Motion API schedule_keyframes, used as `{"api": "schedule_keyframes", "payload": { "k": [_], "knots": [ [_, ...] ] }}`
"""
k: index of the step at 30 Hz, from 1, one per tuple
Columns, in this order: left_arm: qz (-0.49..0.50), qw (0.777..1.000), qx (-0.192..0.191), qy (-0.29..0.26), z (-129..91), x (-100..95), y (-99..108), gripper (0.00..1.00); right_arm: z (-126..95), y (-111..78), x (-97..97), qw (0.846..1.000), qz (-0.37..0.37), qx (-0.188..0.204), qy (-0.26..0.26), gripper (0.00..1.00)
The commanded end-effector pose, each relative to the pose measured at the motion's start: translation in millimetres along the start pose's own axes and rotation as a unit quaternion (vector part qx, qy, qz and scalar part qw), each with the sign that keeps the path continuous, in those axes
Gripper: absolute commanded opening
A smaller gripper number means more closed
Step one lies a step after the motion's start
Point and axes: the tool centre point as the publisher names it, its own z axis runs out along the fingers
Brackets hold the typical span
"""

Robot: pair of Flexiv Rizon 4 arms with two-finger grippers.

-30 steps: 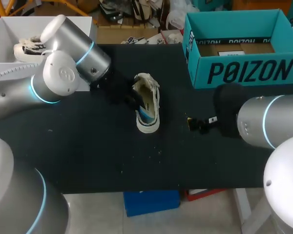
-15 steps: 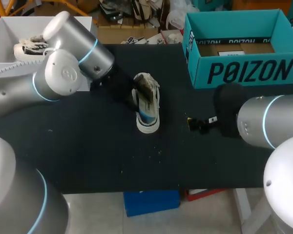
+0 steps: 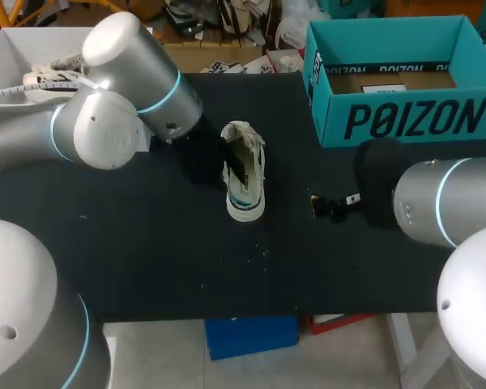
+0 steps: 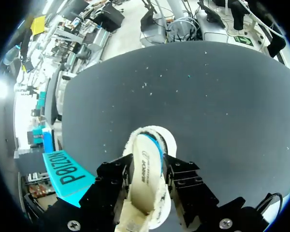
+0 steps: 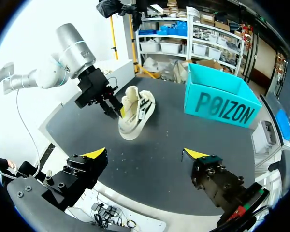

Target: Take the shoe out of the shoebox, open the shoe tongue, remove and reinsert the insole, then place the shoe into the shoebox

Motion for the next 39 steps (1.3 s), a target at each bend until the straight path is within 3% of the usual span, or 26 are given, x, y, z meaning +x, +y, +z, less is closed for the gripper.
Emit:
{"api": "schedule_keyframes", "payload": {
  "k": [1, 16, 23, 27, 32, 39],
  "knots": [
    [-0.003, 0.998, -0.033, 0.049, 10.3, -3.0, -2.2, 0.00, 2.3, -1.3, 1.9, 1.000, 0.001, -0.003, -0.002, 1.00],
    [-0.013, 0.996, -0.030, 0.088, 43.0, 10.9, 7.8, 0.00, 2.3, -1.3, 1.9, 1.000, 0.001, -0.003, -0.002, 1.00],
    [-0.008, 0.995, -0.031, 0.094, 48.8, 5.2, 11.3, 0.00, 2.3, -1.3, 1.9, 1.000, 0.001, -0.003, -0.002, 1.00],
    [0.004, 0.997, -0.034, 0.073, 29.8, -2.1, 8.9, 0.00, 2.3, -1.3, 1.9, 1.000, 0.001, -0.003, -0.002, 1.00],
    [0.011, 0.998, -0.050, 0.035, -10.5, -10.7, 13.4, 0.00, 2.3, -1.3, 1.9, 1.000, 0.001, -0.003, -0.002, 1.00],
    [-0.003, 0.995, -0.100, 0.005, -57.3, -13.0, 37.1, 0.00, 2.3, -1.3, 1.9, 1.000, 0.001, -0.003, -0.002, 1.00]
  ]
}}
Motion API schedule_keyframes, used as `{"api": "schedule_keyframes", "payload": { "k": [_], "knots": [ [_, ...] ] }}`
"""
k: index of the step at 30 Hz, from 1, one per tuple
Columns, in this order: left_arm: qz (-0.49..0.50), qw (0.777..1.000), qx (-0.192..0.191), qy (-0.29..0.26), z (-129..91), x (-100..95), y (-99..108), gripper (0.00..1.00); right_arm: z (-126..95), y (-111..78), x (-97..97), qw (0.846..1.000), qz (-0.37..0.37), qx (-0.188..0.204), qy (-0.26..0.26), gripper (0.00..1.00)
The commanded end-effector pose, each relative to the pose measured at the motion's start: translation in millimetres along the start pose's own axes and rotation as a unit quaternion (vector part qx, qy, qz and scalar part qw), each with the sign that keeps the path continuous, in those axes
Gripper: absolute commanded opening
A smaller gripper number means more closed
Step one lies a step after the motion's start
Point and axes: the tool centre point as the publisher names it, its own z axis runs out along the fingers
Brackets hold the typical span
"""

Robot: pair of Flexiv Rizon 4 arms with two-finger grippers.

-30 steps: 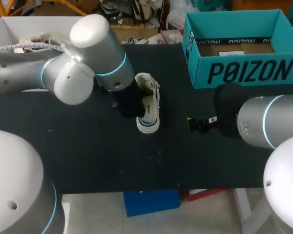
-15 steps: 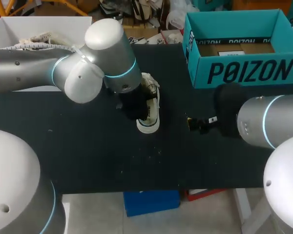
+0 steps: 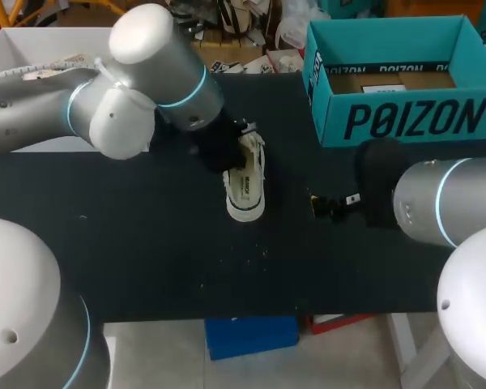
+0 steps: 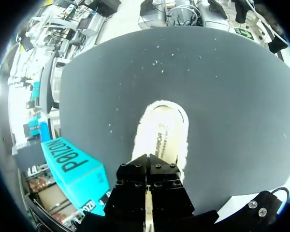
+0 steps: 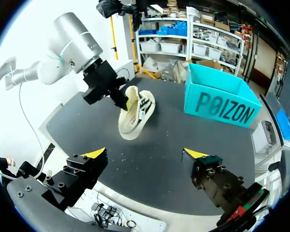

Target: Take the shoe out of the shoebox, open the shoe tongue, remove and reinsert the insole, then place the shoe into the shoebox

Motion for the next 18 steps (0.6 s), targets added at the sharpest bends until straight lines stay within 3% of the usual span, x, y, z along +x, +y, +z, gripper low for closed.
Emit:
{"api": "schedule_keyframes", "payload": {
  "k": [1, 10, 18],
  "knots": [
    [-0.008, 0.999, -0.037, -0.006, -43.0, 15.4, 12.4, 0.00, 2.2, -1.2, 1.9, 1.000, 0.001, -0.003, -0.002, 1.00],
    [-0.064, 0.991, -0.113, 0.002, -64.1, 26.7, 75.3, 0.00, 2.2, -1.2, 1.9, 1.000, 0.001, -0.003, -0.002, 1.00],
    [-0.100, 0.988, -0.116, 0.013, -42.9, 27.4, 121.3, 0.00, 2.2, -1.2, 1.9, 1.000, 0.001, -0.003, -0.002, 1.00]
  ]
}}
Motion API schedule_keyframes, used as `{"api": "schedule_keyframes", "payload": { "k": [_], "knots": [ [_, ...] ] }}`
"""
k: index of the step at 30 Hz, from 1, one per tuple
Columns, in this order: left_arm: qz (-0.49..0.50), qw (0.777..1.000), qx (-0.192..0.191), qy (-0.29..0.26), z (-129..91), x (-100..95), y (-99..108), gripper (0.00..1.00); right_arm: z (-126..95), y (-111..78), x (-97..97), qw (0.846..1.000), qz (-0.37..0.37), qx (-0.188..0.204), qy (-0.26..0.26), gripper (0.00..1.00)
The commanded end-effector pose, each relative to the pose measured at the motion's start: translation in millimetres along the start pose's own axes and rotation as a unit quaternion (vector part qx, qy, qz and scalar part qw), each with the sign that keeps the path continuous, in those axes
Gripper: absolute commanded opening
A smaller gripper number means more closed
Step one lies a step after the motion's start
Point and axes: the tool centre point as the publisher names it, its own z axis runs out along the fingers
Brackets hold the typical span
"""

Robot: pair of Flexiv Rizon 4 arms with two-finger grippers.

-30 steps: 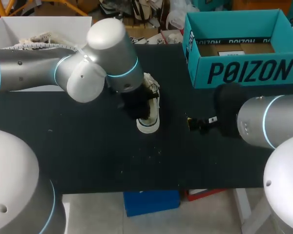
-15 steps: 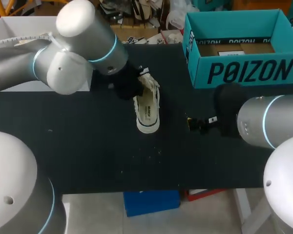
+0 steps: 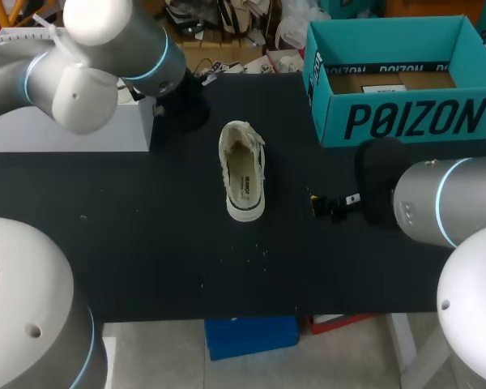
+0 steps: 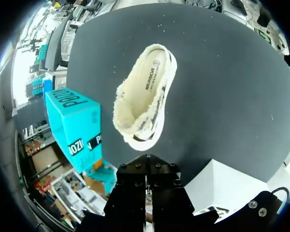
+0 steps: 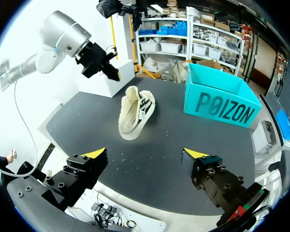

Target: Take the shoe out of the shoebox, open the shoe tongue, remove and reinsert the insole, then place the shoe into the shoebox

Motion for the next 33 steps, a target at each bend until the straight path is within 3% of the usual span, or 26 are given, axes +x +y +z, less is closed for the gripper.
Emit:
{"api": "schedule_keyframes", "payload": {
  "k": [1, 7, 11, 14, 24, 28, 33],
  "knots": [
    [-0.009, 1.000, 0.017, 0.010, 33.4, -13.6, 15.9, 0.00, 2.1, -1.2, 1.9, 1.000, 0.001, -0.003, -0.002, 1.00],
    [-0.009, 0.999, 0.048, 0.017, 71.4, -26.1, 11.7, 0.00, 2.1, -1.2, 1.9, 1.000, 0.001, -0.003, -0.002, 1.00],
    [-0.005, 0.998, 0.069, 0.006, 78.7, -33.3, -2.5, 0.00, 2.1, -1.2, 1.9, 1.000, 0.001, -0.003, -0.002, 1.00],
    [0.010, 0.997, 0.080, 0.000, 74.1, -36.6, -19.4, 0.00, 2.1, -1.2, 1.9, 1.000, 0.001, -0.003, -0.002, 1.00],
    [0.001, 0.995, 0.101, -0.022, 52.1, -19.8, -70.5, 0.00, 2.1, -1.2, 1.9, 1.000, 0.001, -0.003, -0.002, 1.00],
    [-0.002, 0.994, 0.106, -0.021, 52.3, -18.2, -80.8, 0.00, 2.1, -1.2, 1.9, 1.000, 0.001, -0.003, -0.002, 1.00],
    [0.004, 0.996, 0.088, -0.023, 29.0, -14.1, -76.7, 0.00, 2.1, -1.2, 1.9, 1.000, 0.001, -0.003, -0.002, 1.00]
  ]
}}
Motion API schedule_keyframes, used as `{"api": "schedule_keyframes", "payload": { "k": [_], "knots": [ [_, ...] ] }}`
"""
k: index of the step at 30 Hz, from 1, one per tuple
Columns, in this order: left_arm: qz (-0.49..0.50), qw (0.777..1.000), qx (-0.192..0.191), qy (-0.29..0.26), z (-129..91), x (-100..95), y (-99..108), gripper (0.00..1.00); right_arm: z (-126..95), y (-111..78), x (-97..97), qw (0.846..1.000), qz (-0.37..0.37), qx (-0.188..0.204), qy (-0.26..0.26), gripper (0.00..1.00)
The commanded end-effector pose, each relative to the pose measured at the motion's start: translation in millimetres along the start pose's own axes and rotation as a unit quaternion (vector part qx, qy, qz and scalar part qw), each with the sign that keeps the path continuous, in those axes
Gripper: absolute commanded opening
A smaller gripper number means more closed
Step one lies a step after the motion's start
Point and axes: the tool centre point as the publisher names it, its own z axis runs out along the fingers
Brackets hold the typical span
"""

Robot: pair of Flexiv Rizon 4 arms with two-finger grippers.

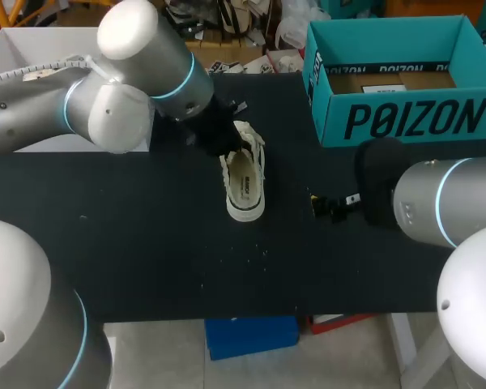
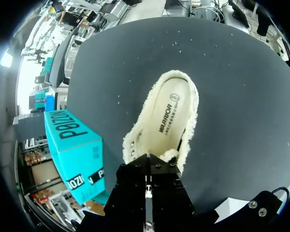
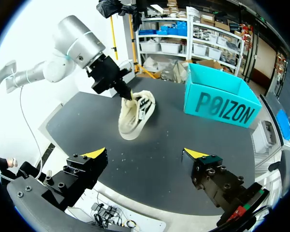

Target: Take the shoe out of the shoebox, open the shoe tongue, remove and reinsert the insole, then place the shoe into the shoebox

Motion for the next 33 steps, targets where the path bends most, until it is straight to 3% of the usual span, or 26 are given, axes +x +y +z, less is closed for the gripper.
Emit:
{"api": "schedule_keyframes", "payload": {
  "k": [1, 6, 9, 11, 12, 13, 16, 19, 31, 33],
  "knots": [
    [0.005, 1.000, -0.018, 0.000, -27.9, 8.9, -3.5, 0.00, 2.0, -1.2, 1.9, 1.000, 0.001, -0.003, -0.002, 1.00],
    [-0.002, 0.999, -0.032, 0.000, -58.2, 23.3, 2.9, 0.00, 2.0, -1.2, 1.9, 1.000, 0.001, -0.003, -0.002, 1.00],
    [-0.017, 1.000, -0.004, -0.025, -70.8, 32.5, -1.1, 0.00, 2.0, -1.2, 1.9, 1.000, 0.001, -0.003, -0.002, 1.00],
    [-0.040, 0.998, 0.024, -0.052, -77.6, 40.6, -5.6, 0.29, 2.0, -1.2, 1.9, 1.000, 0.001, -0.003, -0.002, 1.00],
    [-0.053, 0.996, 0.037, -0.065, -79.7, 43.3, -7.3, 0.39, 2.0, -1.2, 1.9, 1.000, 0.001, -0.003, -0.002, 1.00],
    [-0.085, 0.991, 0.057, -0.085, -83.1, 49.7, -10.1, 1.00, 2.0, -1.2, 1.9, 1.000, 0.001, -0.003, -0.002, 1.00],
    [-0.166, 0.970, 0.109, -0.142, -91.2, 63.7, -19.4, 1.00, 2.0, -1.2, 1.9, 1.000, 0.001, -0.003, -0.002, 1.00],
    [-0.193, 0.968, 0.095, -0.130, -103.5, 72.9, -33.3, 1.00, 2.0, -1.2, 1.9, 1.000, 0.001, -0.003, -0.002, 1.00],
    [-0.193, 0.968, 0.095, -0.130, -103.5, 72.9, -33.3, 1.00, 2.0, -1.2, 1.9, 1.000, 0.001, -0.003, -0.002, 1.00],
    [-0.273, 0.947, 0.093, -0.143, -99.4, 76.5, -27.7, 1.00, 2.0, -1.2, 1.9, 1.000, 0.001, -0.003, -0.002, 1.00]
  ]
}}
